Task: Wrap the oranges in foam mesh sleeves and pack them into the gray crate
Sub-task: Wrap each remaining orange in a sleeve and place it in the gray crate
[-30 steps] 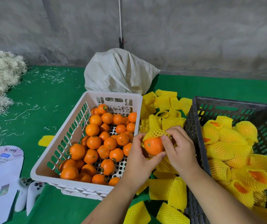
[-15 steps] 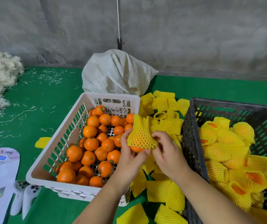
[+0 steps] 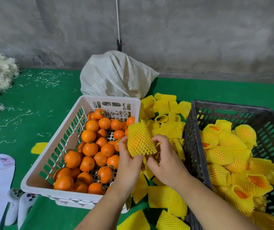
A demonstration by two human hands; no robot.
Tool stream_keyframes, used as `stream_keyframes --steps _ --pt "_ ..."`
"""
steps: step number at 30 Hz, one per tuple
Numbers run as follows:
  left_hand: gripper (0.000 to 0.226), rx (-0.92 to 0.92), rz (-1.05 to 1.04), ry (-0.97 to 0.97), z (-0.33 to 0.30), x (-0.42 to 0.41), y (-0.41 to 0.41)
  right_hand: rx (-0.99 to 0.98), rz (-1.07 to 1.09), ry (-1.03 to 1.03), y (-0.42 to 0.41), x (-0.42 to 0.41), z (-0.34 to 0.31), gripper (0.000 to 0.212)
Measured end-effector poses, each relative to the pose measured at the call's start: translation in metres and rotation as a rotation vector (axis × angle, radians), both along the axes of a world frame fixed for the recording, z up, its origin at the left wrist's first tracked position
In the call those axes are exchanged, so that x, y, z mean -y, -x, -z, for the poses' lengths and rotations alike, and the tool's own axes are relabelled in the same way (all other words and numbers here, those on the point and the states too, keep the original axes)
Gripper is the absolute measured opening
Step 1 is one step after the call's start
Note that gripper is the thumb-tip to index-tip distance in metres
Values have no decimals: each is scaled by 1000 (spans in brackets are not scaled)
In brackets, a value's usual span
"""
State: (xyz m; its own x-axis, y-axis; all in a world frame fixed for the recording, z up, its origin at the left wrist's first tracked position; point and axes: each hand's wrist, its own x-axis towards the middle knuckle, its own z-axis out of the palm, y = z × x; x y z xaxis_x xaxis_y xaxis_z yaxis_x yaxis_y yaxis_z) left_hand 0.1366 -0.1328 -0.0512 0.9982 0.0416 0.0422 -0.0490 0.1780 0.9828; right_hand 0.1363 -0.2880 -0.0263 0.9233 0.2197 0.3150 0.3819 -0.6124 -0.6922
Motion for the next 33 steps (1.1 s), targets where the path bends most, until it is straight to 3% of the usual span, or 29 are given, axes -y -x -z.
stream_keyframes --steps 4,10,13,16,19,27,33 --pt "68 32 83 17 -4 -3 2 25 -1 -152 -5 3 -1 38" --pt "56 15 5 -89 -8 2 -5 218 56 -206 -7 8 0 17" --pt "55 -12 -12 -60 -2 2 -8 -16 -40 -304 -3 9 1 27" --pt "67 19 -5 -72 2 0 -7 -368 -32 -454 -3 7 -3 59" --pt "71 38 32 -96 3 1 -6 -553 -71 -395 -4 1 -4 86" --pt "67 70 22 -140 4 3 -7 -586 -72 -454 -4 -1 -11 91" --pt "68 67 41 -126 1 0 -5 -561 -82 -516 -2 -2 -16 73"
